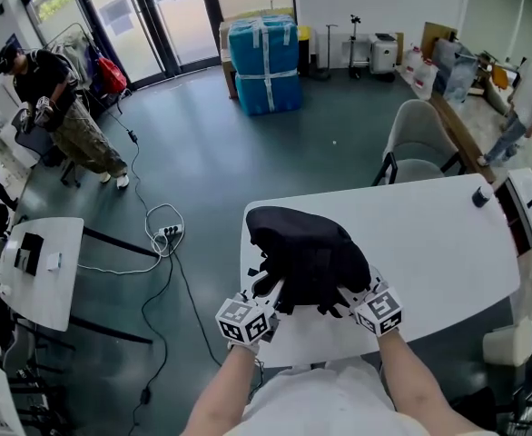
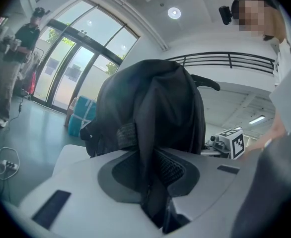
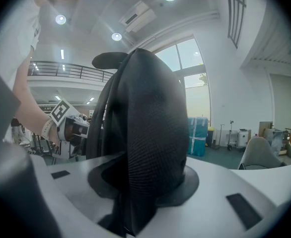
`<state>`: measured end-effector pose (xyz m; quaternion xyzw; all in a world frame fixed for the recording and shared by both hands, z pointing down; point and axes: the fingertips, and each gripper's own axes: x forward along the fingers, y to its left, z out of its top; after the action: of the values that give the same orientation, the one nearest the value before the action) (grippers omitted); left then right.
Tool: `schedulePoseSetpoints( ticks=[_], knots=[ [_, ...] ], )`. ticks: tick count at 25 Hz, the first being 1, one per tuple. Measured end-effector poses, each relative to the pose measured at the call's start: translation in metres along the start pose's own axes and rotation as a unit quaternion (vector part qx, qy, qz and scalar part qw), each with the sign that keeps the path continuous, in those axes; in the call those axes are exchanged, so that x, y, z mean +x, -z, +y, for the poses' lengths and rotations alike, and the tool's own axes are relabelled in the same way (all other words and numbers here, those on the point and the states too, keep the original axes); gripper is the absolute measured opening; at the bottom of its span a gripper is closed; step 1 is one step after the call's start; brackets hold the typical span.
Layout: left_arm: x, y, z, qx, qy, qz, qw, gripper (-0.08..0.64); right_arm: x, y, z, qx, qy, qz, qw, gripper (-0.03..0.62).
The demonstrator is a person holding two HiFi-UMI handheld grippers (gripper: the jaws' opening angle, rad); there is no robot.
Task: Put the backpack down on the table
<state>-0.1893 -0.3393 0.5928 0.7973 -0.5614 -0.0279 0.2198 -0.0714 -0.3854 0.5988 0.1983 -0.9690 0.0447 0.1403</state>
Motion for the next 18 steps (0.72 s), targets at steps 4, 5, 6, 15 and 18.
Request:
schedulePoseSetpoints(
  ticks=[4,5,6,15,18],
  knots=[
    [0.000,0.001,0.001,0.003,-0.003,0.000,1.0000,0.077,0.001,0.003,0.000,0.001,-0.003,0.002,1.000,0.158],
    [0.000,0.001,0.001,0.004,-0.004,0.000,1.0000,0.078,0.001,0.003,0.000,0.002,-0.004,0.003,1.000,0.161],
    [0.000,0.001,0.002,0.006,-0.005,0.002,1.0000,0.080,0.002,0.003,0.000,0.003,-0.004,0.005,1.000,0.163],
    [-0.006,-0.002,0.006,0.003,-0.015,0.010,0.9998,0.124,-0.005,0.000,-0.003,0.011,0.003,0.020,1.000,0.206],
    [-0.012,-0.006,0.006,0.011,-0.018,0.010,0.9997,0.132,-0.012,-0.002,-0.005,0.016,0.010,0.016,1.000,0.224]
  ],
)
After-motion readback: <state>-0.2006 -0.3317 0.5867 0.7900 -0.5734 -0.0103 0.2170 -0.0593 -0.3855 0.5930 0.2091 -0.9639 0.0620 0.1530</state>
